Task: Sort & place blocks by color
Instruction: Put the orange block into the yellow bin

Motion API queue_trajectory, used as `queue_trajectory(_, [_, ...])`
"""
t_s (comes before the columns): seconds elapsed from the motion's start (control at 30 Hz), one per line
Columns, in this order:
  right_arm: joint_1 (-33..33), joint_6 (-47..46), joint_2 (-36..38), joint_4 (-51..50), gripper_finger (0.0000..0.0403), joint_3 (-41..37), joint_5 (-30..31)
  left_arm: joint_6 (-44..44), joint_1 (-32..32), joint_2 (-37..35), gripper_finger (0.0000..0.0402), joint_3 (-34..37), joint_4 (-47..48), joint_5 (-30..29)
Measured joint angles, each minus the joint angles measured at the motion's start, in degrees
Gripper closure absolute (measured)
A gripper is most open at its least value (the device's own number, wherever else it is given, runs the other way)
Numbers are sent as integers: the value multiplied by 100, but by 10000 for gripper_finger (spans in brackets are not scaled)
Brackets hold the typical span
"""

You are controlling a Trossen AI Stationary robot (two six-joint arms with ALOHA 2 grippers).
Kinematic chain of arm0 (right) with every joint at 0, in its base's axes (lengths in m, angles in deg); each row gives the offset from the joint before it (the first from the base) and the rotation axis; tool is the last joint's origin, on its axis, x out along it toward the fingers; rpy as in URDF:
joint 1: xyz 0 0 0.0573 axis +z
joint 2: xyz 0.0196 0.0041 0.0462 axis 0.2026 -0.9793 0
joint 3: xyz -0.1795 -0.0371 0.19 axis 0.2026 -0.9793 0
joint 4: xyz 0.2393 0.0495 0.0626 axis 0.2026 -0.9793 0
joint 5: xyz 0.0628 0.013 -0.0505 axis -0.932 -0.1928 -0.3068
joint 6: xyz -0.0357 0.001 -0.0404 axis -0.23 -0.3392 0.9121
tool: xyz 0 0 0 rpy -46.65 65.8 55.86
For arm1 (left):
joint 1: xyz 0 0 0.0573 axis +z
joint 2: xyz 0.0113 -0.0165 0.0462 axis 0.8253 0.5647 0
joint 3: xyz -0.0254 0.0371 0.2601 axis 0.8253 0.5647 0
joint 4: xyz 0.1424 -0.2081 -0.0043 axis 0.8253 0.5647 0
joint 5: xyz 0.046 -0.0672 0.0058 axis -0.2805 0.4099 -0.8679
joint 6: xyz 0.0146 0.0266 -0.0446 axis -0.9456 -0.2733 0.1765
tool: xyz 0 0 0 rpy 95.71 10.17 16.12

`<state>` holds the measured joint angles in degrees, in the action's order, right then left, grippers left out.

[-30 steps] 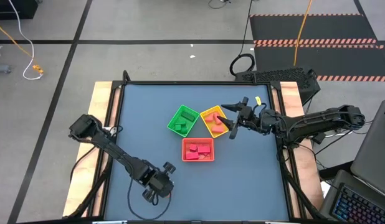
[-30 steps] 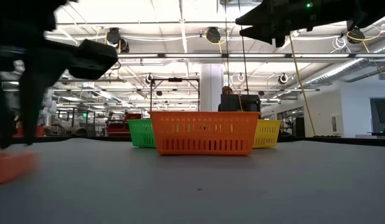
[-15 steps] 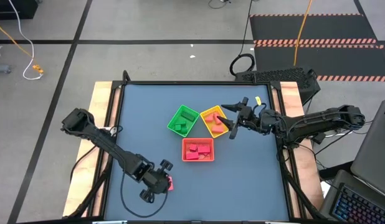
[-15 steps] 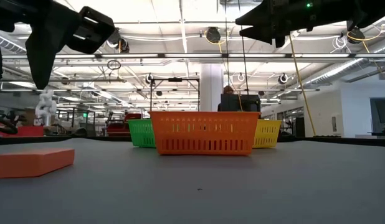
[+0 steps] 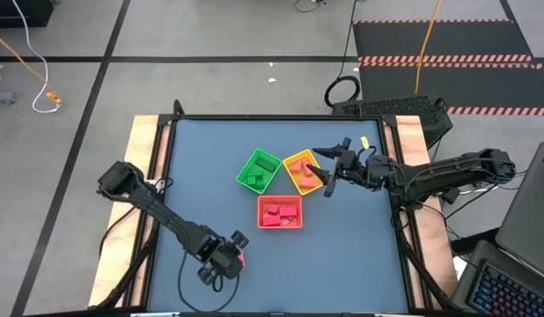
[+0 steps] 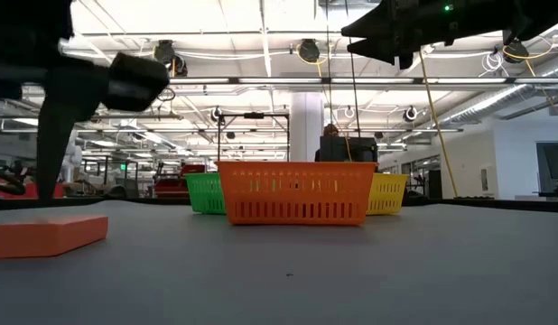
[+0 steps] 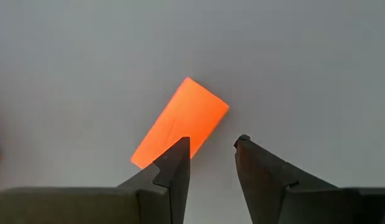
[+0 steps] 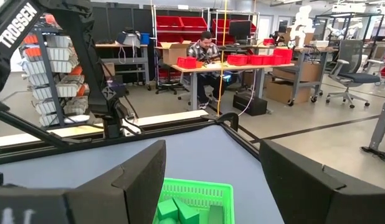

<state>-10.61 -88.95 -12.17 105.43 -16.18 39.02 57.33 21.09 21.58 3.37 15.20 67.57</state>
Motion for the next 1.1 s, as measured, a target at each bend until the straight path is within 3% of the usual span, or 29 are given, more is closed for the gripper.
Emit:
queue_trajectory(0.23, [0,43,0,-46,149,0,1,-697,17,113,272,0,-96,-451])
queue_trajectory(0.77, [-2,125,0,-94,149,0,1,-2852,-21,112,272,0,-97,-526])
queue_trajectory(1.1, [-2,106,0,-130,149,0,2,-3389,170,111,272,0,-343,-330])
